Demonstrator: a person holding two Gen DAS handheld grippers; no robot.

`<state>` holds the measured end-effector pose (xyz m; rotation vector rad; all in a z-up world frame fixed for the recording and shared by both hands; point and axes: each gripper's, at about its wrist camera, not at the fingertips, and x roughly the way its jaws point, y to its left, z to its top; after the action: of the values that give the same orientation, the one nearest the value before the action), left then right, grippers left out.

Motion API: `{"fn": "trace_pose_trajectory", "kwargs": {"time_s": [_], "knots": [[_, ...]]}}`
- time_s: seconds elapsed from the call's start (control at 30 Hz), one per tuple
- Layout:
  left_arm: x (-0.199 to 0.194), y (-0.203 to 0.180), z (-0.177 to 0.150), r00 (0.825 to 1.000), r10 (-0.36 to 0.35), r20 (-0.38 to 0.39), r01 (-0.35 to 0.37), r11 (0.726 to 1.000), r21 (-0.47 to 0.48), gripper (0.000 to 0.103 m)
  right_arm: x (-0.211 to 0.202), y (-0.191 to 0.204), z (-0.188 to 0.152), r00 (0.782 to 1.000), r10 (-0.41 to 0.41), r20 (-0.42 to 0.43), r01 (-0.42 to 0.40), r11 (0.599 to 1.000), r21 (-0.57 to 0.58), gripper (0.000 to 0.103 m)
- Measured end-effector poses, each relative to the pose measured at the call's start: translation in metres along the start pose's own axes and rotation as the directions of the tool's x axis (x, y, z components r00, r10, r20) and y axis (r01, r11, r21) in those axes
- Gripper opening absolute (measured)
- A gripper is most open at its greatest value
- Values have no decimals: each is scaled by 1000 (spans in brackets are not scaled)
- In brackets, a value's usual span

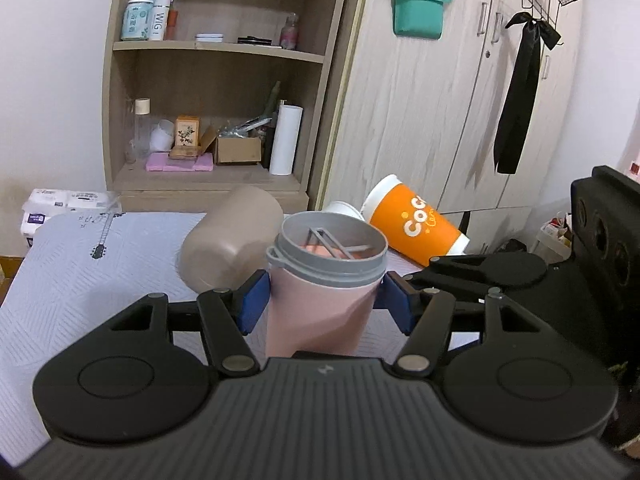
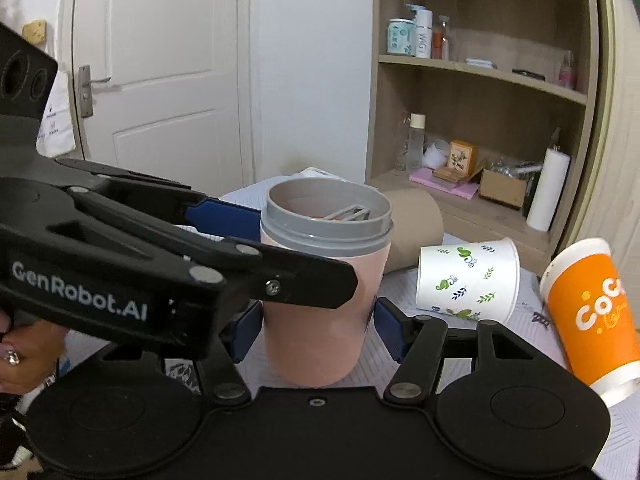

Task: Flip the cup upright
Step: 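Lower the upright pink cup onto the cloth with the right gripper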

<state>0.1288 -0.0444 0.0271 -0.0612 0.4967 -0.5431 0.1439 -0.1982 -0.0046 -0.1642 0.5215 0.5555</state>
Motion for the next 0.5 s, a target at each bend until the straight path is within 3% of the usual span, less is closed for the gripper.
{"fn": "trace_pose_trajectory", "kwargs": {"time_s": [0.3, 0.5], "knots": [[6, 3, -7, 1000, -9, 18, 9, 1000, 14, 61, 8, 12, -9, 995, -91, 35, 94, 988, -119, 67], [13, 4, -8, 1000, -6, 27, 6, 1000, 0, 61, 10, 2, -10, 996, -77, 35, 79, 995, -64, 67]]}}
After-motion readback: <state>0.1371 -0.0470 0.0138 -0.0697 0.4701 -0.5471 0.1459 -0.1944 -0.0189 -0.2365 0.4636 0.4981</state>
